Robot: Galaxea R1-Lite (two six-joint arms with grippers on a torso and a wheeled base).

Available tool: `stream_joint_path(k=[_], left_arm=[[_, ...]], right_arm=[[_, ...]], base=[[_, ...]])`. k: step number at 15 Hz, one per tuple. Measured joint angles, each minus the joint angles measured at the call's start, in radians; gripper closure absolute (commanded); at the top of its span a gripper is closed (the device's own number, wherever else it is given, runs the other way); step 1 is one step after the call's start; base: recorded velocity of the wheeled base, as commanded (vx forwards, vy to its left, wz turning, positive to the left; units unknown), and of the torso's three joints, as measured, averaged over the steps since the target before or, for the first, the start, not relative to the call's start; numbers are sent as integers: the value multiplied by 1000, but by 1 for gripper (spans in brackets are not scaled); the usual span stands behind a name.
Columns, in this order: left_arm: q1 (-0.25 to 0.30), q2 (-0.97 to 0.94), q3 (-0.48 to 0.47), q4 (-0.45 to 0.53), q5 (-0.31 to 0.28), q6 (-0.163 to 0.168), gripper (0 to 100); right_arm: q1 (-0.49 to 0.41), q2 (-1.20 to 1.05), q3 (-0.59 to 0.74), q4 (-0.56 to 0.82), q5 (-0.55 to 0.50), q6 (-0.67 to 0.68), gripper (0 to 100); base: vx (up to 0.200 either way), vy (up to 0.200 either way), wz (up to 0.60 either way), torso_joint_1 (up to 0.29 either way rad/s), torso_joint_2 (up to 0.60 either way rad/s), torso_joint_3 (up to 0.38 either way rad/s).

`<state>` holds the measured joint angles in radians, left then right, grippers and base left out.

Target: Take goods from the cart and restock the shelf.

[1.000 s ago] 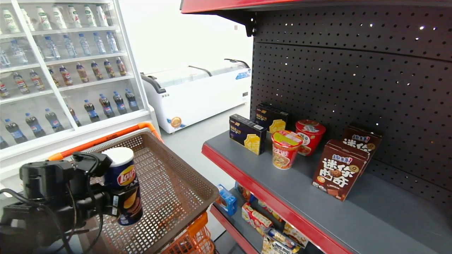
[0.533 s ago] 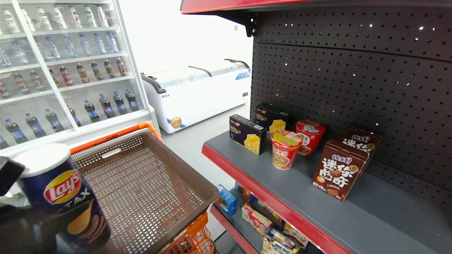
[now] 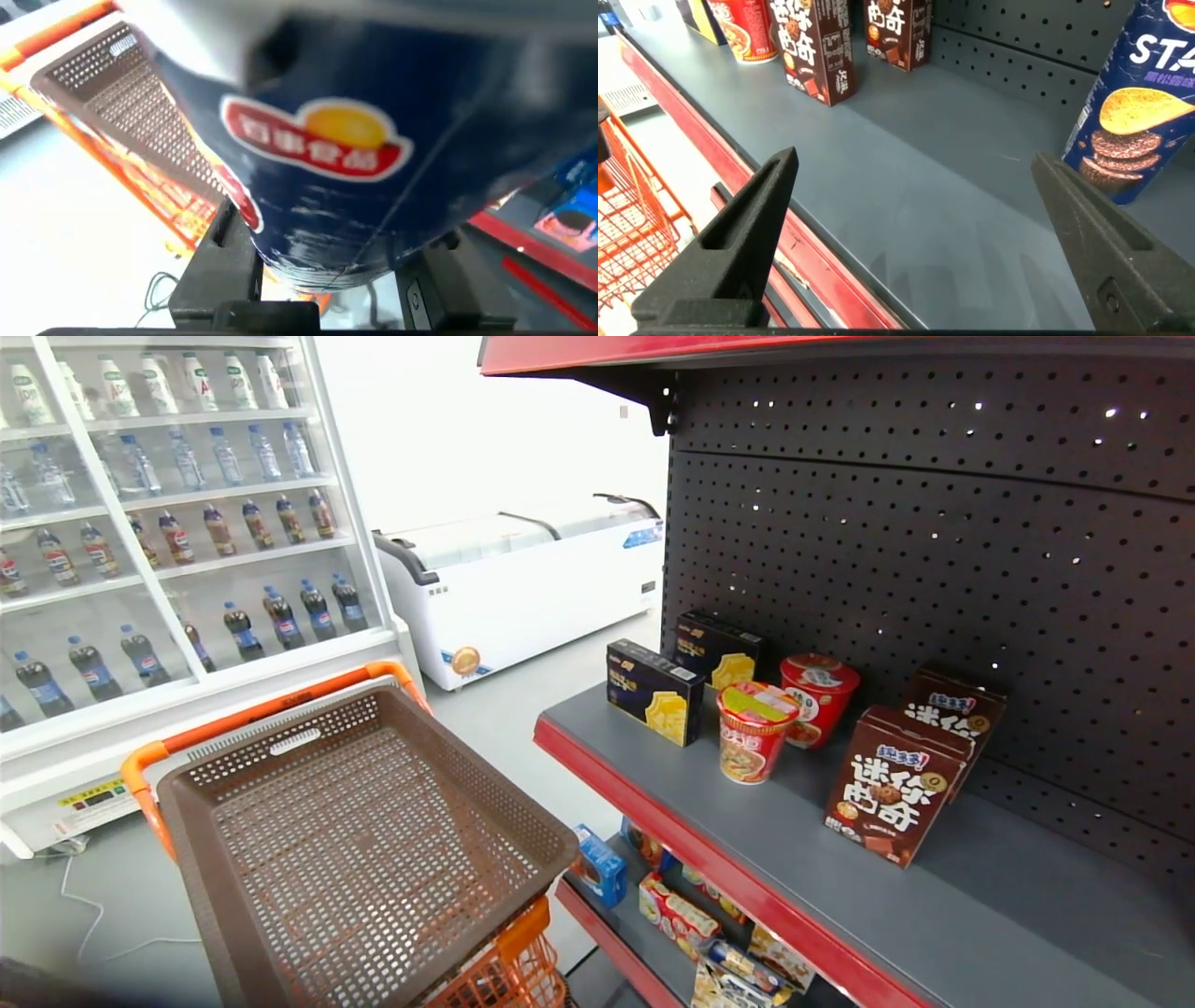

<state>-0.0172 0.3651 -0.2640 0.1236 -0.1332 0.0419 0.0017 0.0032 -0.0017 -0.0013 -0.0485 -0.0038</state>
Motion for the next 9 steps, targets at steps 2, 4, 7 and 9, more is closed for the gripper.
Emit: stream_joint_path(k=[2,4,7,9], left_arm=[[-2,-88,-14,46,0,11,100],[-7,-119,-20,36,-2,7,100],[-16,-135,-22,22,-4,3,100],[-30,-137,-30,16,-3,1,100]], right_arm=[[0,0,0,0,2,0,0],[-1,0,0,0,5,1,0],[-1,0,0,-1,7,0,0],[0,0,0,0,7,0,0]], base=[[0,0,0,0,0,0],[0,0,-600,2,0,0],[0,0,-600,4,5,5],[0,0,-600,2,5,2]])
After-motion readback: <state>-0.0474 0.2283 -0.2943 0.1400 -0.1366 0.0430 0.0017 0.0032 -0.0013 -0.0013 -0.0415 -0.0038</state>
